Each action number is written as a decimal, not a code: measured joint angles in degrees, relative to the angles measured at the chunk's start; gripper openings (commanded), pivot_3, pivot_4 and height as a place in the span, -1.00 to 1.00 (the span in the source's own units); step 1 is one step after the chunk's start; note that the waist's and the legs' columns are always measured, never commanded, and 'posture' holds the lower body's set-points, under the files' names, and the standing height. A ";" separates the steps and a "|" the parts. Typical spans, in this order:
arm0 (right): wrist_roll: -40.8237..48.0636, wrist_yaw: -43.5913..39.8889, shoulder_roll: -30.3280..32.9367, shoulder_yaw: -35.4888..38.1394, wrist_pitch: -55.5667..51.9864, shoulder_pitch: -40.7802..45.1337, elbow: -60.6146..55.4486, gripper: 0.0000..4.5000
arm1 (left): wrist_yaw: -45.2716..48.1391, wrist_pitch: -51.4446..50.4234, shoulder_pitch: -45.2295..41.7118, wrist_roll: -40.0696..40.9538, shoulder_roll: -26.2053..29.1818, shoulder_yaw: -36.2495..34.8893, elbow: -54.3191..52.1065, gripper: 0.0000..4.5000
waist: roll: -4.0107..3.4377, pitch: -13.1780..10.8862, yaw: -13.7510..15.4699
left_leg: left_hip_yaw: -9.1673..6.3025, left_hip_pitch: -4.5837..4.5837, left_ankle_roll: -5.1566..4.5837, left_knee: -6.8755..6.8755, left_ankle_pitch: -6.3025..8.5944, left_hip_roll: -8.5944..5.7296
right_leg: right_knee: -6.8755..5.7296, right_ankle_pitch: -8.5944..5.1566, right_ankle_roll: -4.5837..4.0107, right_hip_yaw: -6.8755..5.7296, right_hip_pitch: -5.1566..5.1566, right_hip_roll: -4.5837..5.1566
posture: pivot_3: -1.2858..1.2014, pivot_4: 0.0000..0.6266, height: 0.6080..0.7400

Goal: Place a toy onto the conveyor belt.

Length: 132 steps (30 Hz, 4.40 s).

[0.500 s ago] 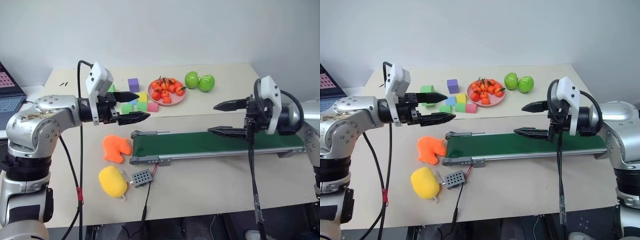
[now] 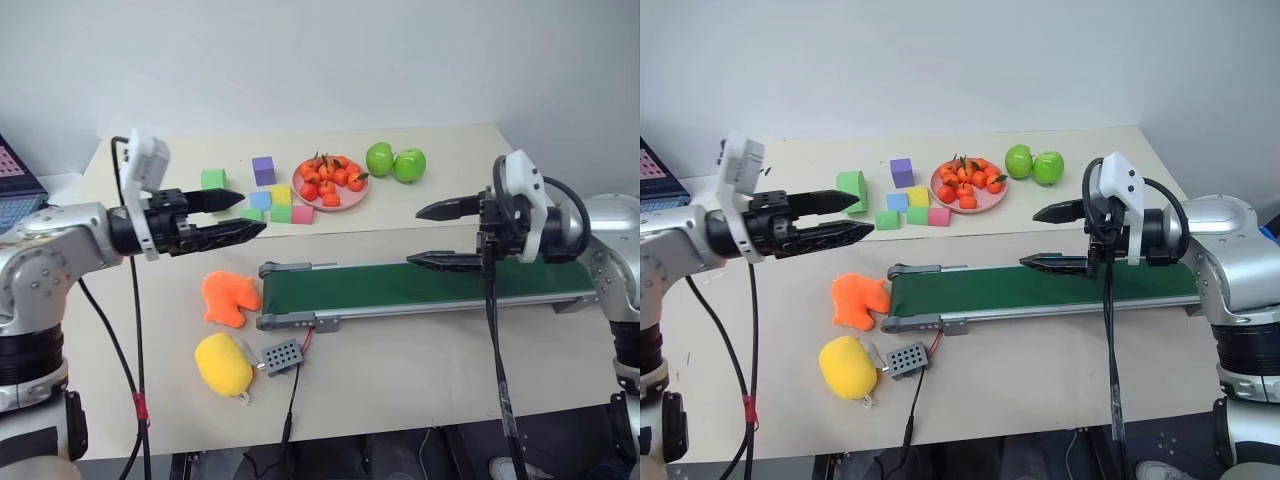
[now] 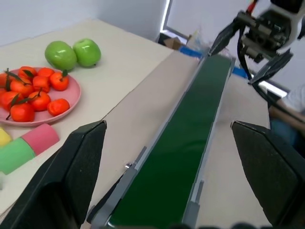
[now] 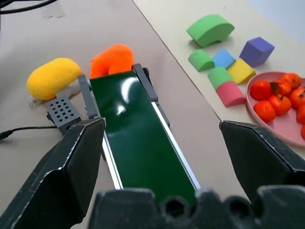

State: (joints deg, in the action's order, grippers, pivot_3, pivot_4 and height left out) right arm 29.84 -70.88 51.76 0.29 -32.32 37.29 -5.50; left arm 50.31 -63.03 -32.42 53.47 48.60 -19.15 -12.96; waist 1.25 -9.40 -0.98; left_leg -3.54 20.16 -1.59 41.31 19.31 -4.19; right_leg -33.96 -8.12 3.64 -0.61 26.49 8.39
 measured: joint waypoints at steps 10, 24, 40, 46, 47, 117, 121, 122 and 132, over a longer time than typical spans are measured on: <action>-2.94 -4.69 -2.68 -4.05 3.04 4.45 6.64 1.00 | -13.74 -24.45 18.79 29.18 1.74 -29.51 18.91 0.99 | -0.03 -0.02 -1.23 | -0.04 -0.03 0.07 -0.04 -0.03 0.03 | -0.10 -0.01 -0.01 0.04 0.12 0.00 | 0.03 -0.52 1.00; -4.87 -6.58 -3.90 -4.46 4.47 4.59 8.34 1.00 | -25.57 -17.18 52.41 57.29 -7.58 -26.06 17.76 0.99 | -0.07 -0.01 -0.31 | 0.06 -0.34 0.23 -0.34 -0.08 0.07 | -0.03 -0.06 -0.15 0.19 0.05 0.02 | 0.03 -0.52 1.00; -4.85 -5.28 -1.37 -3.32 4.06 2.78 6.02 1.00 | -31.55 -8.16 53.26 55.04 -10.70 -14.21 20.09 0.99 | -0.07 -0.01 0.26 | 0.28 -0.85 0.11 -0.48 0.00 0.07 | 0.00 -0.11 -0.19 0.33 -0.28 0.02 | 0.03 -0.52 1.00; -4.55 -3.86 0.00 -1.54 2.99 1.12 3.82 1.00 | -31.27 -8.16 50.69 50.57 -10.29 -12.36 21.59 0.99 | -0.07 -0.01 0.13 | 0.34 -0.87 0.11 -0.48 0.01 0.08 | 0.00 -0.11 -0.19 0.35 -0.28 0.02 | 0.03 -0.52 1.00; -4.39 -3.81 0.19 -1.44 2.92 0.82 3.51 1.00 | -31.11 -8.22 50.65 50.15 -10.21 -12.36 21.68 0.99 | -0.07 -0.01 0.13 | 0.34 -0.87 0.11 -0.49 0.01 0.09 | 0.00 -0.11 -0.19 0.35 -0.28 0.02 | 0.03 -0.52 1.00; -1.59 3.51 4.06 4.04 -1.89 -6.95 -5.84 1.00 | -5.30 -21.58 29.08 21.52 -6.03 -21.00 30.57 -0.99 | 0.10 -0.10 0.09 | 0.40 -0.84 0.06 -0.51 0.11 0.14 | 0.04 -0.11 -0.17 0.36 -0.23 0.02 | 0.03 -0.52 1.00; -2.33 1.76 2.20 0.67 -0.21 -3.96 -2.48 1.00 | -10.41 -20.43 21.24 30.73 -5.95 -23.69 23.21 -0.99 | 0.24 -0.18 0.99 | 0.31 -0.79 0.11 -0.46 0.10 0.13 | 0.04 -0.11 -0.17 0.30 -0.27 0.05 | 0.03 -0.52 1.00; -2.55 1.28 1.61 -0.02 0.07 -3.08 -2.05 1.00 | -11.62 -19.68 18.58 32.99 -5.90 -23.59 21.00 -0.99 | 0.27 -0.18 1.08 | 0.29 -0.78 0.13 -0.46 0.11 0.13 | 0.04 -0.10 -0.17 0.29 -0.27 0.05 | 0.03 -0.52 1.00; -1.26 -3.62 -0.45 -1.99 -0.45 0.06 0.30 1.00 | -22.09 -6.60 5.00 26.68 -6.88 -7.85 -3.30 -0.99 | 0.26 -0.18 0.00 | 0.32 -0.57 0.17 -0.53 0.16 0.11 | 0.21 -0.09 -0.16 0.18 -0.17 -0.02 | 0.03 -0.52 1.00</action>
State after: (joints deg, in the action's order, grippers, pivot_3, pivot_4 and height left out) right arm 28.58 -74.50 51.30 -1.70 -32.77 37.35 -5.20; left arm 28.21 -69.62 -27.41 80.15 41.72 -27.00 -16.27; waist 1.51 -9.58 -0.98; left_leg -3.22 19.59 -1.41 40.78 19.46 -4.08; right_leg -33.75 -8.21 3.49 -0.44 26.31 8.37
